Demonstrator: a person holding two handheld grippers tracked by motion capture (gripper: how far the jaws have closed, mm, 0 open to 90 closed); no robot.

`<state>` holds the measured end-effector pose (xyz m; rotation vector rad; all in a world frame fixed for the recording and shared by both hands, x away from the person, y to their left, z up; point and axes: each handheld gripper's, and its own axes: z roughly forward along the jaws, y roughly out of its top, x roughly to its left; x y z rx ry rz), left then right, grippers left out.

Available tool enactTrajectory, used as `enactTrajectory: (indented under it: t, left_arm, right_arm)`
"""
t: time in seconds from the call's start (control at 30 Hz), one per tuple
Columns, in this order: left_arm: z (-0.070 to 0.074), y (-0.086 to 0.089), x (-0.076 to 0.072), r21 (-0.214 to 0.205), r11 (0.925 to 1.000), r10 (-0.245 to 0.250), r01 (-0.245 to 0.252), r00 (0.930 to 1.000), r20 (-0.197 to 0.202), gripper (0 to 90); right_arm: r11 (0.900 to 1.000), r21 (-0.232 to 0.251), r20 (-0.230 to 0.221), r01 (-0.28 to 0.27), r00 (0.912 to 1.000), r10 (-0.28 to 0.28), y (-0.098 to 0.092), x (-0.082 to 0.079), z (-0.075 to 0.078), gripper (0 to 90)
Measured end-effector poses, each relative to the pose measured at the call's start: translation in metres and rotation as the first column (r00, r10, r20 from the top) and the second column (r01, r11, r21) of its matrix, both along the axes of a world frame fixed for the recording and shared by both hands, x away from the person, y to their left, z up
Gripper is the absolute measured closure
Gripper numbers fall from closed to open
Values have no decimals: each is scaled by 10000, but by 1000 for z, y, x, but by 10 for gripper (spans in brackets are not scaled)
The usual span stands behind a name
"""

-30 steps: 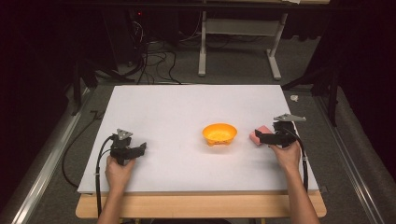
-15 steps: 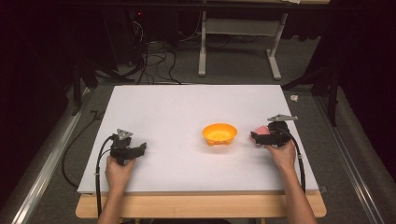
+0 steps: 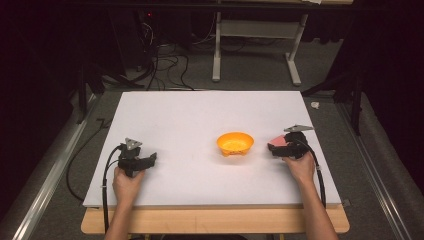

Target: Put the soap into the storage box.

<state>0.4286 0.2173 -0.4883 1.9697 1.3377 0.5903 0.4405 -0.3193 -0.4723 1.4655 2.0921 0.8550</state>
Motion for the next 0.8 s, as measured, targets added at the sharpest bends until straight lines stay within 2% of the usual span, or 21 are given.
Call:
enactTrajectory:
  t: [0.23,0.57,0.8]
  left_arm:
    - [0,0,0,2,10000,0,0,10000,2,274]
    - [0,0,0,4,10000,-2,2,10000,-2,274]
    - [0,0,0,0,10000,0,0,10000,0,274]
  right_arm:
    - [9993,-327,-112,200,9997,-203,4,0,-7,131]
    - [9996,-168,-109,224,9997,-226,2,-1,-9,134]
    - [9989,-164,-193,448,9988,-451,4,-1,-9,135]
